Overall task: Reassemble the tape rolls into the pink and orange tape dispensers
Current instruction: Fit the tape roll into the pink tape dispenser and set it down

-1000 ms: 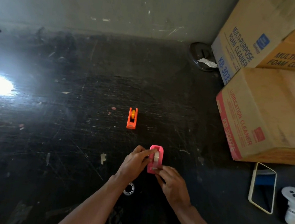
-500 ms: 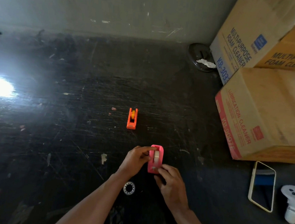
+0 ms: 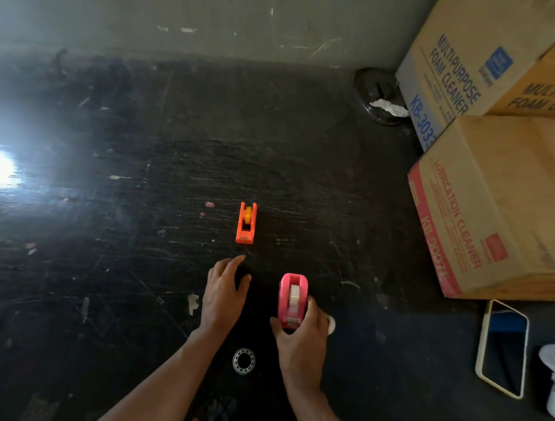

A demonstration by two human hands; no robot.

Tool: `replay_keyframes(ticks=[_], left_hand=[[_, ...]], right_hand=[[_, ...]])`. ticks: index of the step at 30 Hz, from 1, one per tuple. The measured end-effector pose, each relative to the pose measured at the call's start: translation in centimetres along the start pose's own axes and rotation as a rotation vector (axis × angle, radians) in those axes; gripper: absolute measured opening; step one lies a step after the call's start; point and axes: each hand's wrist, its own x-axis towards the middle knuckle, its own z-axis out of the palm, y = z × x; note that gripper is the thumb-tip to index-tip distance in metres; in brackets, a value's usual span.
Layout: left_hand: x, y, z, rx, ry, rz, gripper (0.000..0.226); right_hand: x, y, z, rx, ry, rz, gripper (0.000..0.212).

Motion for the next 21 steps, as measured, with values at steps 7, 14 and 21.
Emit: replay_keyframes(ticks=[7,14,21], left_hand=[[1.3,-2.2,0.3,0.271,0.041,0.104,0.054],[1.1,-2.0,0.7,0.346,0.053,0.121,0.056],[1.0,-1.7,0.2,0.346,0.025,0.114,0.057]], right_hand=[[1.0,-0.3,0.5,-0.033,0.045,-0.012,0.081],[2.0,-0.5,0.3,-0.041,0.061,-0.017,0.077],[1.8,-0.4,0.5,-0.034,0.079,-0.031,0.076]])
